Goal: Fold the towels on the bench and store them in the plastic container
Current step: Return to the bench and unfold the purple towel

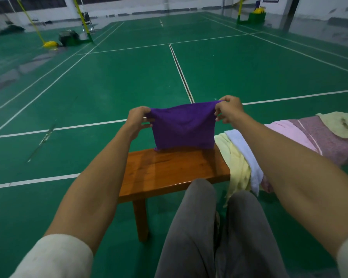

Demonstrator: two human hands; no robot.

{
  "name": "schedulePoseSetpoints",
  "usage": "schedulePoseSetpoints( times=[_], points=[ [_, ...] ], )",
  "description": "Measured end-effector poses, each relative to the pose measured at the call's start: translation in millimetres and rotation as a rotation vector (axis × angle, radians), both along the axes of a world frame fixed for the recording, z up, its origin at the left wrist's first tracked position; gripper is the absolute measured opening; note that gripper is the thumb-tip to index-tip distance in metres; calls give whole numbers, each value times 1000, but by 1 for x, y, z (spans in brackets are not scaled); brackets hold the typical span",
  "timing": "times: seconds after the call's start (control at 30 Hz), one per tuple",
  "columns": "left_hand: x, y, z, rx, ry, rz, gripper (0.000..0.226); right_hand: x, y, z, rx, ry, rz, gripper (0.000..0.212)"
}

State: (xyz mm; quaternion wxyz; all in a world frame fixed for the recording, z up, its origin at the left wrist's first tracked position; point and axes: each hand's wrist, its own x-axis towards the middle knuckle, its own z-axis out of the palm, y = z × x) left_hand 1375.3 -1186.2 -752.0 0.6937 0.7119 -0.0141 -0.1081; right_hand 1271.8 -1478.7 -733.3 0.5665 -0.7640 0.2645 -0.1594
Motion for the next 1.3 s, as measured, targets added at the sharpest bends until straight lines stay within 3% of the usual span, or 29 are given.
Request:
schedulePoseSetpoints(
  times=[0.17,0.3,0.43,0.57,0.63,0.77,0.93,1.13,1.3],
  points=[
    [-24,31,-24,43,157,-123,4,-36,-8,-27,194,74,159,17],
    [-22,45,-26,172,268,-169,15,-42,-17,-32,150,175,245,10],
    [-13,38,-15,252,285,-240,10,-24,-13,-20,35,211,194,8],
    [8,22,-9,188,218,-144,5,3,0,-13,96,178,119,13],
    [22,12,-5,154,132,-68,16,17,3,-8,156,112,86,19],
    [40,-7,17,-92,-14,67,24,39,0,18,263,-80,22,22],
    [47,-6,31,-221,-98,146,22,40,-4,41,311,-124,88,21],
    [12,22,0,161,-106,127,13,5,-8,6,224,83,133,15],
    [-35,42,-33,430,-9,-68,9,-37,-21,-42,129,542,431,29]
  ],
)
